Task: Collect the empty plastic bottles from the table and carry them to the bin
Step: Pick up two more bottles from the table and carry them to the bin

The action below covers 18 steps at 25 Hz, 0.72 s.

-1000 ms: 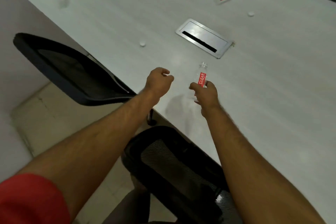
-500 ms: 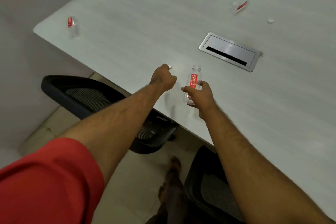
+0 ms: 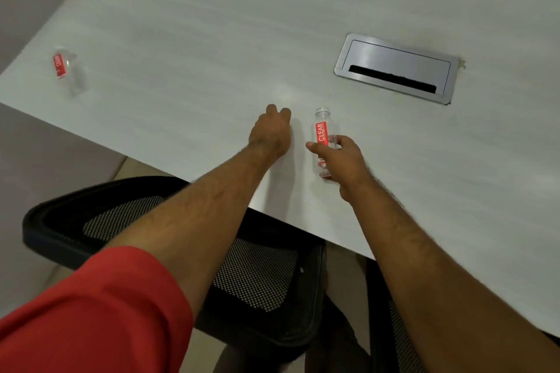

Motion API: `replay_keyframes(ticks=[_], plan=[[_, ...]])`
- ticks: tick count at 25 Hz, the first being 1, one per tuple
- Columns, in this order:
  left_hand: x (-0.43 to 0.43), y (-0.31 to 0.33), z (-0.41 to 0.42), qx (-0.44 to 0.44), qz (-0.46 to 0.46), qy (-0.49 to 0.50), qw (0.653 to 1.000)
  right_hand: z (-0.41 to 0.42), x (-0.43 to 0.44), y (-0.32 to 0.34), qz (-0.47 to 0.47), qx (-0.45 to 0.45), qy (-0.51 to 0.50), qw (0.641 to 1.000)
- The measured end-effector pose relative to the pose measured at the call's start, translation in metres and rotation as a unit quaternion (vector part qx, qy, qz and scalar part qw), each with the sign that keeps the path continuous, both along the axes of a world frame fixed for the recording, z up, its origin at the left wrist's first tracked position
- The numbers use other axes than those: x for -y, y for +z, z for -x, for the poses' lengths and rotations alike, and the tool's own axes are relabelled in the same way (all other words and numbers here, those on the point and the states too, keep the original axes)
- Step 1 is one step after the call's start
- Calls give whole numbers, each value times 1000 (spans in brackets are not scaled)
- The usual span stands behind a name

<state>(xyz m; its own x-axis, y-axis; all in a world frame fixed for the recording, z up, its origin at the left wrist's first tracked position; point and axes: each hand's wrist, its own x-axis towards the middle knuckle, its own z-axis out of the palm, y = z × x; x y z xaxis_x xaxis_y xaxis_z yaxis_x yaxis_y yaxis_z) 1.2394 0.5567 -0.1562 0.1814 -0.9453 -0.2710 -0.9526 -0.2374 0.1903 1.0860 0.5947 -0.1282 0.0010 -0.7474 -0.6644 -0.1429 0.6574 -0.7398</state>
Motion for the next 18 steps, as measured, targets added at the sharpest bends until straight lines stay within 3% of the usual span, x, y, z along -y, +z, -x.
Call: replay_keyframes(ticks=[3, 6, 10, 13, 18], plan=[[-10, 17, -20, -97, 13, 26, 995, -20, -6, 13, -8, -12, -15, 1000], [-34, 60, -71, -241, 101, 123, 957, -64, -18, 39, 17, 4, -3, 1000], [-87, 136, -181, -473, 196, 291, 808, -172, -58, 92, 87, 38, 60, 994], [-134, 184, -263, -530, 247, 317, 747, -269, -101, 128, 156, -20, 132, 979], [-193, 214, -353, -565, 266, 318, 713, -370, -153, 167, 254, -64, 207, 943]])
